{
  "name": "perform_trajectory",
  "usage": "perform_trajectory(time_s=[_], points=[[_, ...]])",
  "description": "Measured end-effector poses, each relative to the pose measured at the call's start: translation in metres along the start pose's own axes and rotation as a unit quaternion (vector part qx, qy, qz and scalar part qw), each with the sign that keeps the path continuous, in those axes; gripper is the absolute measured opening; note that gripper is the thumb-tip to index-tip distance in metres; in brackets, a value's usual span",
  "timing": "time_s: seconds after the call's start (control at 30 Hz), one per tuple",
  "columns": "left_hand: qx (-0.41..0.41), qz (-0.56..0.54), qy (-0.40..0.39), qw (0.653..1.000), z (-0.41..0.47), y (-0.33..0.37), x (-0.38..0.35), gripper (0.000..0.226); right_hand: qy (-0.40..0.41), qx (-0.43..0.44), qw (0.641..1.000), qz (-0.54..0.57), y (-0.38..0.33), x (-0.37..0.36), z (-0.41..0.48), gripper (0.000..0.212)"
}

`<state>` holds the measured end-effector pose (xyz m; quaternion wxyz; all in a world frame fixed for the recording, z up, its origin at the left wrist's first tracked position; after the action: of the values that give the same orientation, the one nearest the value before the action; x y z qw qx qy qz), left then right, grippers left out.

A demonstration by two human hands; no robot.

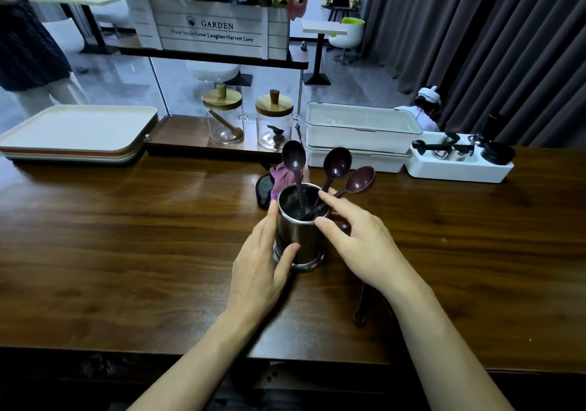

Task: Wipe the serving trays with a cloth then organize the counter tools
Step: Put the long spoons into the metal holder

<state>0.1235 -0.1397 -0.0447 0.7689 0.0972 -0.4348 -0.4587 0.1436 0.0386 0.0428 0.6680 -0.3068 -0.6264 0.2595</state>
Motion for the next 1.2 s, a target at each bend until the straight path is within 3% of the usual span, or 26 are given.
perform_trajectory(time_s=[0.37,0.53,0.63,0.83,0.97,1.2], points=[[-0.001,-0.004,0.003,1.0,0.0,-0.002,0.0,0.085,-0.045,-0.006,0.979,0.198,0.019,-0.001,0.002,0.037],[-0.002,-0.015,-0.002,1.0,0.001,0.002,0.001,0.082,0.086,-0.074,0.958,0.263,0.067,0.022,-0.006,0.027],[-0.001,-0.055,-0.007,0.998,0.0,0.004,-0.001,0.08,0.135,-0.146,0.967,0.162,0.103,0.031,-0.011,0.024],[0.035,-0.043,-0.031,0.998,-0.003,0.0,-0.005,0.089,0.108,-0.188,0.975,-0.037,0.12,0.016,-0.007,0.026],[0.018,-0.025,-0.021,0.999,-0.005,0.005,-0.004,0.091,0.097,-0.194,0.974,-0.063,0.123,0.009,0.001,0.031],[0.019,-0.017,0.001,1.0,-0.005,0.011,0.001,0.076,0.05,-0.168,0.982,-0.076,0.122,0.008,0.006,0.039]])
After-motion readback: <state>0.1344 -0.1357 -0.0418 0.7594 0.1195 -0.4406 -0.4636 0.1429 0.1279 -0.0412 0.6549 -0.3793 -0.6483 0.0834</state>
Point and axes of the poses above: each hand's wrist, its own z-axis towards the middle knuckle, its own x-axis out of the back of the hand, y = z × x, the point moved 4 cm from there along z, towards the middle knuckle, and after that the axes turned 8 degrees about -x, right-handed, at the moved point
